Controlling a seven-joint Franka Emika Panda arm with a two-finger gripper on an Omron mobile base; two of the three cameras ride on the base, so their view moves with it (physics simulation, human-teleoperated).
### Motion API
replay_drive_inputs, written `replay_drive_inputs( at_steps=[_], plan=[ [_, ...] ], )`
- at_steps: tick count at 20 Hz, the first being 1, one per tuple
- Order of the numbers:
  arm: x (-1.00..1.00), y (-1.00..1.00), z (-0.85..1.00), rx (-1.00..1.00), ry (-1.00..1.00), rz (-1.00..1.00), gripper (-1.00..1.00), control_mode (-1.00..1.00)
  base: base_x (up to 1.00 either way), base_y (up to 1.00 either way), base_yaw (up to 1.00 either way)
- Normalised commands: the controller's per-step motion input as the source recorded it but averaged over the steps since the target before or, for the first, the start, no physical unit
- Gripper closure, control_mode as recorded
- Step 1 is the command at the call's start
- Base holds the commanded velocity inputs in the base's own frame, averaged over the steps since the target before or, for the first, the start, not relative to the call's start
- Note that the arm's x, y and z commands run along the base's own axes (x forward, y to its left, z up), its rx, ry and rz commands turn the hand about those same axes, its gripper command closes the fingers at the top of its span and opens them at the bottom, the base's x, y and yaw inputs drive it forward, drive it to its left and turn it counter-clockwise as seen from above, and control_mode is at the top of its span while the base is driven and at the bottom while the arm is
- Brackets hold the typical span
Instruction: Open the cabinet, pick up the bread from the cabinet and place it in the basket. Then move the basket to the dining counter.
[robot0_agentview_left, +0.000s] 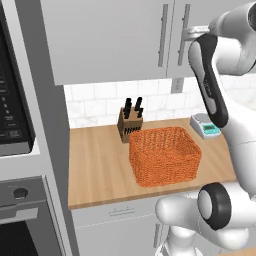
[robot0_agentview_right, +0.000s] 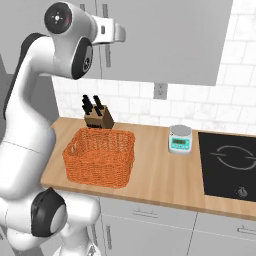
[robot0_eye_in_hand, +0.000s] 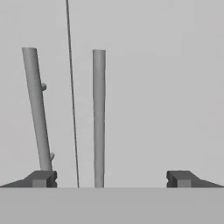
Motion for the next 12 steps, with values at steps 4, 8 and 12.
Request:
replay_drive_inputs(
  at_steps=[4, 8, 12],
  plan=[
    [0.31, 0.00, -0.04, 0.00, -0.02, 0.07, -1.00, -1.00, 0.00, 0.00, 0.00],
    [0.48, 0.00, -0.06, 0.00, -0.01, 0.02, -1.00, -1.00, 0.00, 0.00, 0.00],
    [0.49, 0.00, -0.05, 0.00, 0.00, 0.00, -1.00, -1.00, 0.00, 0.00, 0.00]
  ],
)
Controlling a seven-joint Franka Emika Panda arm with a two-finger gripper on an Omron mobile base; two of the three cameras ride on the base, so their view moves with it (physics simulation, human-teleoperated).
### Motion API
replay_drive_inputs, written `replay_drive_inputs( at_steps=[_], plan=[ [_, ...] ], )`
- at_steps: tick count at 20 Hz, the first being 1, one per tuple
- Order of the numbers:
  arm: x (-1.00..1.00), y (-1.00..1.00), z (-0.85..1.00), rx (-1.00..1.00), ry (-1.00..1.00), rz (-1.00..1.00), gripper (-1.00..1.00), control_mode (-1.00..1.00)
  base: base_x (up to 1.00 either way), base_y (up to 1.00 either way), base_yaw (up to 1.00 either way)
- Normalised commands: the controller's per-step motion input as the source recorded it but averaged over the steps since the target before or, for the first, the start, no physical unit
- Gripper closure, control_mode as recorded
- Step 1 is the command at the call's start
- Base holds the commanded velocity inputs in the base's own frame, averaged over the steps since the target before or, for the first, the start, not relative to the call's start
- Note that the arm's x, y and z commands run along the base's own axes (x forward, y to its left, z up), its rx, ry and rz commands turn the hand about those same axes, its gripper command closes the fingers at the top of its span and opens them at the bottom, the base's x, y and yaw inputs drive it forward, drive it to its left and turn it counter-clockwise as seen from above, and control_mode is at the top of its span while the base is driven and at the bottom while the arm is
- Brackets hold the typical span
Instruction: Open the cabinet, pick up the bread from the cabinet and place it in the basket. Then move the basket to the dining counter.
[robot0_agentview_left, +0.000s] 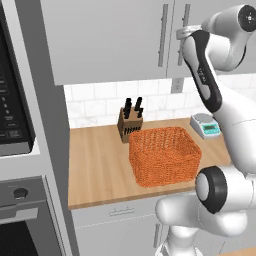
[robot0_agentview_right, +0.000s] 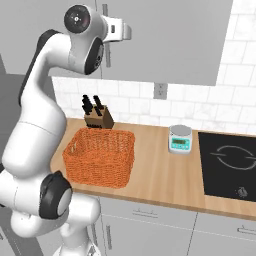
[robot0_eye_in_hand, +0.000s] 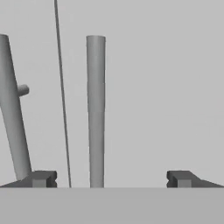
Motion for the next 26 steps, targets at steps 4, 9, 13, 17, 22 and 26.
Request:
replay_drive_inputs(
  at_steps=[4, 9, 13, 17, 22, 26],
  plan=[
    [0.50, 0.04, -0.04, 0.00, 0.00, 0.00, -1.00, -1.00, 0.00, 0.00, 0.00],
    [0.48, 0.16, 0.00, 0.00, 0.00, 0.00, -1.00, -1.00, 0.00, 0.00, 0.00],
    [0.52, 0.03, -0.02, 0.00, 0.00, 0.00, -1.00, -1.00, 0.00, 0.00, 0.00],
    [0.66, 0.00, -0.12, 0.00, 0.00, 0.00, -1.00, -1.00, 0.00, 0.00, 0.00],
    [0.95, 0.00, -0.41, 0.00, -0.02, 0.00, 1.00, -1.00, 0.00, 0.00, 0.00],
    [0.68, -0.53, -0.72, 0.00, 0.00, -0.01, 1.00, -1.00, 0.00, 0.00, 0.00]
  ],
)
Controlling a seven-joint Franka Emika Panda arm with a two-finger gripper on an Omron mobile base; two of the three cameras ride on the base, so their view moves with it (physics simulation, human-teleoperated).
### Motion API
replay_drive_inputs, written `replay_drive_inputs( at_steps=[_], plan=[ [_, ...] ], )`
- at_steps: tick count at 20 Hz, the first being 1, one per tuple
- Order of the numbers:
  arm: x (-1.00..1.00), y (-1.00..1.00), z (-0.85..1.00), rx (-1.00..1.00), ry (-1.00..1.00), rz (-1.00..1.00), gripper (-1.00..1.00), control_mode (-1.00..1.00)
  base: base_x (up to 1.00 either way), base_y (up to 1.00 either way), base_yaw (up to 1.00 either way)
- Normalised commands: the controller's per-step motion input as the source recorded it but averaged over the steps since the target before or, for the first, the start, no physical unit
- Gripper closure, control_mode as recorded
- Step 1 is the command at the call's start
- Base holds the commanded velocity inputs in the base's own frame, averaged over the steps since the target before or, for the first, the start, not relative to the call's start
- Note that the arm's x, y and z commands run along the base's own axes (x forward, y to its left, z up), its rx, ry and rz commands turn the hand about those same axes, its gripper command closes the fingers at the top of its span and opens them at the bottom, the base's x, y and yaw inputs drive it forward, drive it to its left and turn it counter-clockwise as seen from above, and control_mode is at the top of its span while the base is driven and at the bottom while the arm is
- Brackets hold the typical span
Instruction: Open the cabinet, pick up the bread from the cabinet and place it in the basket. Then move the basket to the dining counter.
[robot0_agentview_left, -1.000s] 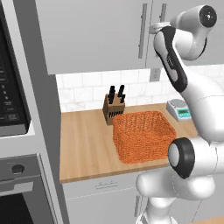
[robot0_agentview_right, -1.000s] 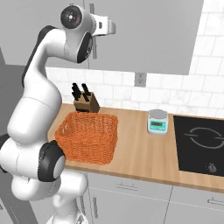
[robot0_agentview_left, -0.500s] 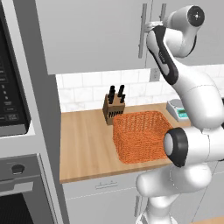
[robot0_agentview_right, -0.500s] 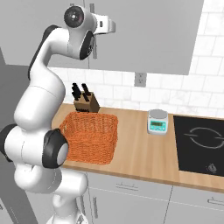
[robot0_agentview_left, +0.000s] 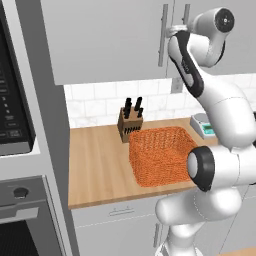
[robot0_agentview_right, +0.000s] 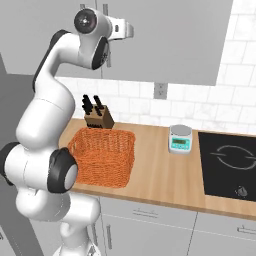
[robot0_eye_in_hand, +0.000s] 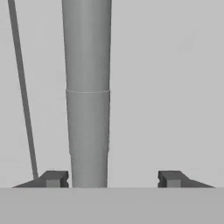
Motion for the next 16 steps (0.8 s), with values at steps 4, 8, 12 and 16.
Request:
replay_drive_inputs(
  at_steps=[4, 8, 12, 16],
  plan=[
    [0.20, -1.00, -0.84, 0.00, 0.00, -0.01, 1.00, -1.00, 0.00, 0.00, 0.00],
    [-0.14, -1.00, -0.71, 0.00, -0.08, 0.00, 1.00, -1.00, 0.00, 0.00, 0.00],
    [-0.55, -1.00, -0.47, 0.00, -0.15, 0.00, 1.00, -1.00, 0.00, 0.00, 0.00],
    [-0.61, -1.00, -0.32, 0.00, -0.12, 0.00, 1.00, -1.00, 0.00, 0.00, 0.00]
  ],
)
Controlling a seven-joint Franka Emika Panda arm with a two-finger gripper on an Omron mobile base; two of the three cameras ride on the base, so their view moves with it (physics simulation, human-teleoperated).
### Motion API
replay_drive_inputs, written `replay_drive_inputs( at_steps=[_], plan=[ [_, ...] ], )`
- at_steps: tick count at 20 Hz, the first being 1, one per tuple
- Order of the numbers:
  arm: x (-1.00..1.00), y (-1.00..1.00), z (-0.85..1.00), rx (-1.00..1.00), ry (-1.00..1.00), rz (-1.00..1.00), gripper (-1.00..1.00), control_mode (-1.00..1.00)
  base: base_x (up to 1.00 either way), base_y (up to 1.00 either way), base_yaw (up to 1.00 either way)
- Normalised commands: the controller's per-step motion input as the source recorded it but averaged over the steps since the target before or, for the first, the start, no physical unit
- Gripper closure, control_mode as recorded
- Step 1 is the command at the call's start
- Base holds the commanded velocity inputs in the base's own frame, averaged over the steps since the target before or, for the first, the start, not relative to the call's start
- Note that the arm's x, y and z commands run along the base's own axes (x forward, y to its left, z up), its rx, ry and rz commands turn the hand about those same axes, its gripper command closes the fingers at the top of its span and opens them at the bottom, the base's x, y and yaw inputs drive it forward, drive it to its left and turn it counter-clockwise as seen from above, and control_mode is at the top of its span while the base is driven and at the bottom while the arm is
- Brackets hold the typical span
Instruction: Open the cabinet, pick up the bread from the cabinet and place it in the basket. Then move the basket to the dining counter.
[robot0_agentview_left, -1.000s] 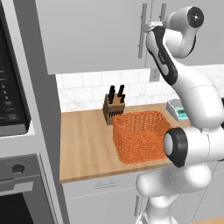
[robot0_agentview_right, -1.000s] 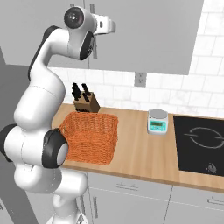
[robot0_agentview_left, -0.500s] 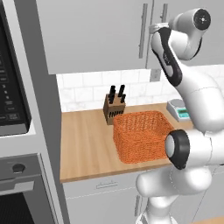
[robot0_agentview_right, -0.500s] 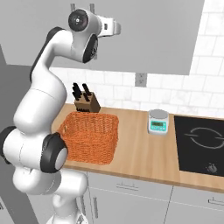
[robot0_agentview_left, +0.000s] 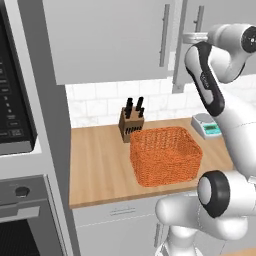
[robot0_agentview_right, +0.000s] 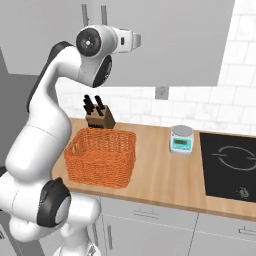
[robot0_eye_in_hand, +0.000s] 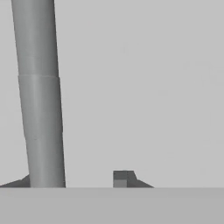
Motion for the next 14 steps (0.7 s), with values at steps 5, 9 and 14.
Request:
replay_drive_inputs(
  at_steps=[5, 9, 14],
  plan=[
    [-0.73, -1.00, -0.14, 0.00, -0.05, 0.00, 1.00, -1.00, 0.00, 0.00, 0.00],
    [-0.74, -1.00, -0.16, 0.00, 0.00, 0.00, 1.00, -1.00, 0.00, 0.00, 0.00],
    [-0.74, -1.00, -0.20, 0.00, 0.00, 0.00, 1.00, -1.00, 0.00, 0.00, 0.00]
  ],
)
